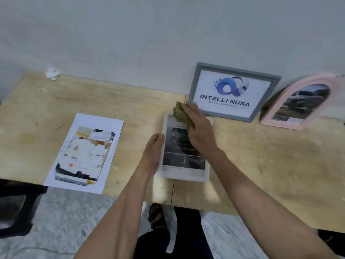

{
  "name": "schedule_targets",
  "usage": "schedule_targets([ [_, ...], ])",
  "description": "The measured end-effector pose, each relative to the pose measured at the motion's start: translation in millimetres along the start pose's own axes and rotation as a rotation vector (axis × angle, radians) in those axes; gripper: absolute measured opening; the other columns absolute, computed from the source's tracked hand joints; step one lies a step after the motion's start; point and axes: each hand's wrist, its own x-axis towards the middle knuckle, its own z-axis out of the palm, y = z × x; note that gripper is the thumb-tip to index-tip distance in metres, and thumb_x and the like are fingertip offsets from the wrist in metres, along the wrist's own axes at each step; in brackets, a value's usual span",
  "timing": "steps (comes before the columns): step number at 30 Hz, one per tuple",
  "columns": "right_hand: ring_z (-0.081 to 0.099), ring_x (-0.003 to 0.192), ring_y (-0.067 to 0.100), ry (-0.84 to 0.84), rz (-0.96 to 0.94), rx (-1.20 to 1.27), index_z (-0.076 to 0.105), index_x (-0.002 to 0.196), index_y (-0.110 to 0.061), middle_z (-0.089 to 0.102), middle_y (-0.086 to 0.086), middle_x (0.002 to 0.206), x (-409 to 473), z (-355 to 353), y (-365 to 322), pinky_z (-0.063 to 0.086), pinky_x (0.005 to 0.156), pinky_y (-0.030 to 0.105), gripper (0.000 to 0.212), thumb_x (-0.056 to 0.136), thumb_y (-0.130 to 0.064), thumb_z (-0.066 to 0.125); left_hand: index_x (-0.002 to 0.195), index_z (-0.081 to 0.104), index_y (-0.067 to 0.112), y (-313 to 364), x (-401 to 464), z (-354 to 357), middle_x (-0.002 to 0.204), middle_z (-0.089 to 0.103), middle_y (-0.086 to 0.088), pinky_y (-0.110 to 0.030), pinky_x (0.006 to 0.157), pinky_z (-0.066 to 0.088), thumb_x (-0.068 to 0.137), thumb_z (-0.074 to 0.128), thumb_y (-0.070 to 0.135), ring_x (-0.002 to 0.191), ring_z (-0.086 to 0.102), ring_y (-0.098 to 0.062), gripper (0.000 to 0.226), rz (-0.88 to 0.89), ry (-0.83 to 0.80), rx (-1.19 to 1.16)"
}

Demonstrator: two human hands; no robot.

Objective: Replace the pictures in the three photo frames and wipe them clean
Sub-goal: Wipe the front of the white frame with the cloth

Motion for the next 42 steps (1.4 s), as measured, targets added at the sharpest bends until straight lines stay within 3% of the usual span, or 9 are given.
schedule_targets([
  [9,0.015,0.145,0.007,-0.230,-0.308,-0.129,0.038,0.146,-0.022,0.027,-0.008,0.156,-40,-1,-52,0.016,0.121,0.033,0.068,0.086,0.009,0.041,0.090,0.056,0.011,106,-5,-1,0.083,0.060,-0.003,-0.031,0.068,0.051,0.099,0.048,0.022,0.077,0.057,-0.018,0.016,0.303,0.070,-0.072],
  [13,0.041,0.134,0.015,-0.429,-0.411,-0.055,0.052,0.136,-0.014,0.050,0.003,0.144,-41,-49,-93,0.031,0.113,0.025,0.055,0.086,0.009,0.046,0.095,0.059,0.012,123,-18,-3,0.089,0.065,-0.003,-0.028,0.073,0.054,0.103,0.045,0.029,0.081,0.061,-0.016,0.024,0.352,0.082,-0.024],
  [16,0.044,0.125,0.002,-0.194,-0.354,0.060,0.058,0.130,-0.006,0.056,0.007,0.136,-2,-100,-138,0.024,0.106,0.003,0.060,0.075,0.010,0.043,0.095,0.058,0.016,142,-28,-1,0.098,0.062,-0.005,-0.040,0.088,0.048,0.101,0.045,0.028,0.093,0.058,-0.022,0.018,0.406,0.058,-0.043],
  [20,0.036,0.139,0.016,0.175,-0.325,-0.073,0.053,0.137,-0.014,0.047,0.004,0.146,63,-136,-170,0.018,0.116,0.019,0.074,0.071,0.017,0.040,0.095,0.057,0.022,177,-54,5,0.097,0.059,-0.004,-0.042,0.090,0.048,0.099,0.043,0.037,0.090,0.055,-0.022,0.021,0.529,0.016,-0.001],
  [24,0.031,0.142,0.022,-0.021,-0.465,-0.191,0.051,0.138,-0.010,0.043,0.008,0.148,59,-107,-179,0.014,0.121,0.034,0.073,0.070,0.014,0.041,0.098,0.059,0.013,211,-70,1,0.092,0.065,-0.007,-0.031,0.082,0.051,0.101,0.047,0.023,0.087,0.061,-0.020,0.016,0.607,0.079,-0.175],
  [27,0.033,0.137,0.009,-0.259,-0.535,-0.157,0.054,0.135,-0.010,0.046,0.006,0.146,20,-89,-185,0.012,0.118,0.018,0.074,0.065,0.013,0.041,0.090,0.059,0.018,228,-75,-23,0.092,0.063,-0.007,-0.043,0.085,0.052,0.096,0.052,0.033,0.088,0.060,-0.023,0.017,0.614,0.123,-0.274],
  [31,0.056,0.121,0.005,-0.447,-0.401,0.037,0.063,0.127,-0.018,0.063,-0.002,0.129,-6,-114,-200,0.039,0.105,0.017,0.059,0.081,0.014,0.048,0.100,0.060,0.014,241,-84,-41,0.096,0.060,-0.004,-0.036,0.084,0.049,0.102,0.046,0.034,0.087,0.055,-0.016,0.024,0.741,0.218,-0.116],
  [37,0.044,0.135,0.015,0.248,-0.603,0.044,0.058,0.132,-0.013,0.053,0.004,0.140,48,-206,-255,0.031,0.116,0.036,0.072,0.070,0.017,0.042,0.096,0.057,0.017,267,-119,-25,0.094,0.064,-0.006,-0.039,0.075,0.053,0.105,0.042,0.034,0.085,0.059,-0.019,0.024,0.840,0.109,-0.106],
  [42,0.032,0.142,0.022,0.227,-0.723,-0.293,0.054,0.136,-0.015,0.043,0.004,0.149,61,-213,-242,0.015,0.121,0.030,0.074,0.069,0.014,0.041,0.090,0.056,0.017,283,-149,6,0.087,0.063,-0.003,-0.026,0.066,0.053,0.105,0.044,0.025,0.074,0.061,-0.009,0.021,0.941,0.091,-0.201],
])
